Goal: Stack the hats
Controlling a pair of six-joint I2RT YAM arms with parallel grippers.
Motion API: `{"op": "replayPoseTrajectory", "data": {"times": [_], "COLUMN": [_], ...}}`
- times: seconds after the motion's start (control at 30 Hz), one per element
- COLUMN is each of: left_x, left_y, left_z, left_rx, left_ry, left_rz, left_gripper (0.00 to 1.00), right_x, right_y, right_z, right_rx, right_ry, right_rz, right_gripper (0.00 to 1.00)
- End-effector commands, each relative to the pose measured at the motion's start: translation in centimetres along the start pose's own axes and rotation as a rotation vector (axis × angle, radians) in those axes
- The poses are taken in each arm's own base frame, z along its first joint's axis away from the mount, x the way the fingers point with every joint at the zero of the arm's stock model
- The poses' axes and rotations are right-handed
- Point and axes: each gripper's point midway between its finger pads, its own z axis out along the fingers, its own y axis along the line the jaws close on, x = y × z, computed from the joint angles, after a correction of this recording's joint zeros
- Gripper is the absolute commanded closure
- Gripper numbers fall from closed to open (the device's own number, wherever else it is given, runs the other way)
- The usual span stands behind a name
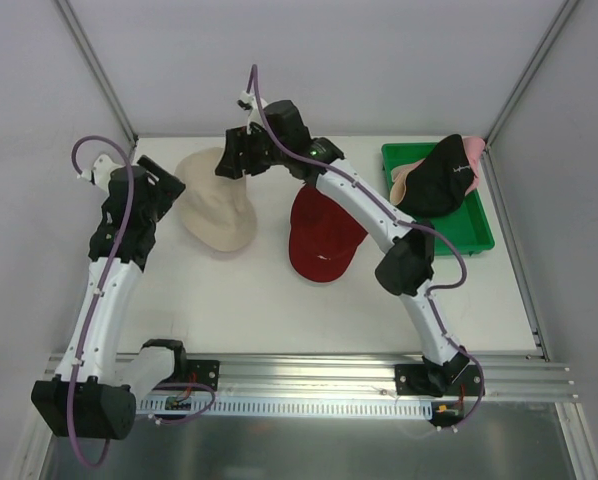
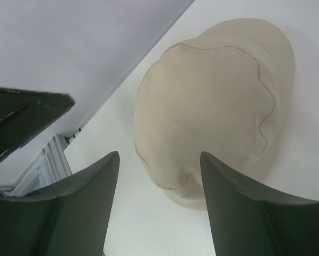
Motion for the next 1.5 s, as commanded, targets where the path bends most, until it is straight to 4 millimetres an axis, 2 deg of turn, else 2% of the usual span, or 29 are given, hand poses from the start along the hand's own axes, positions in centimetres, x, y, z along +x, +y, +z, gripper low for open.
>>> {"op": "replayPoseTrajectory", "data": {"times": [0.0,0.1,0.13,0.17,0.2,0.23,0.27,0.3,0.33,0.37,0.43,0.47,0.63,0.83,1.1,1.47], "left_x": [-2.4,-3.4,-2.8,-2.7,-2.9,-2.1,-1.8,-1.5,-0.5,-0.1,0.8,0.8,2.2,4.1,5.7,5.9], "left_y": [-2.5,-5.5,-5.7,-5.9,-6.3,-6.1,-6.2,-6.7,-6.6,-6.7,-6.5,-6.3,-5.6,-3.9,-1.3,-0.8], "left_z": [0.6,1.5,2.6,3.1,3.4,4.7,5.3,5.7,6.9,7.3,8.1,8.3,9.2,9.9,10.3,9.8], "left_rx": [0.069,0.175,0.171,0.172,0.178,0.161,0.159,0.176,0.167,0.168,0.159,0.152,0.138,0.094,0.025,0.024], "left_ry": [-0.053,-0.065,-0.035,-0.025,-0.025,0.004,0.019,0.039,0.074,0.089,0.117,0.118,0.15,0.192,0.224,0.224], "left_rz": [0.077,0.15,0.176,0.194,0.218,0.233,0.244,0.248,0.254,0.25,0.25,0.248,0.246,0.242,0.21,0.207], "left_gripper": [0.11,0.11,0.11,0.12,0.12,0.11,0.12,0.12,0.12,0.12,0.13,0.13,0.13,0.13,0.13,0.13], "right_x": [-7.1,-8.0,-8.3,-7.6,-8.3,-8.4,-7.7,-7.8,-8.9,-8.1,-8.6,-8.5,-7.4,-6.0,-4.4,-3.5], "right_y": [3.1,2.3,1.5,-0.4,-0.5,-1.2,-3.6,-4.4,-5.2,-6.3,-6.9,-8.6,-12.4,-15.4,-16.6,-19.1], "right_z": [-7.8,-10.9,-11.8,-12.6,-14.6,-15.6,-16.6,-17.8,-20.5,-21.2,-24.0,-25.6,-29.5,-31.5,-31.9,-33.8], "right_rx": [0.012,0.069,0.113,0.168,0.19,0.211,0.259,0.279,0.305,0.334,0.369,0.409,0.486,0.554,0.584,0.67], "right_ry": [-0.157,-0.169,-0.179,-0.154,-0.177,-0.181,-0.163,-0.17,-0.213,-0.196,-0.225,-0.227,-0.205,-0.164,-0.115,-0.087], "right_rz": [-0.069,-0.055,-0.049,-0.021,-0.014,0.009,0.053,0.072,0.086,0.107,0.113,0.137,0.22,0.265,0.266,0.31], "right_gripper": [0.34,0.34,0.34,0.33,0.33,0.34,0.34,0.34,0.34,0.34,0.34,0.34,0.34,0.34,0.34,0.34]}}
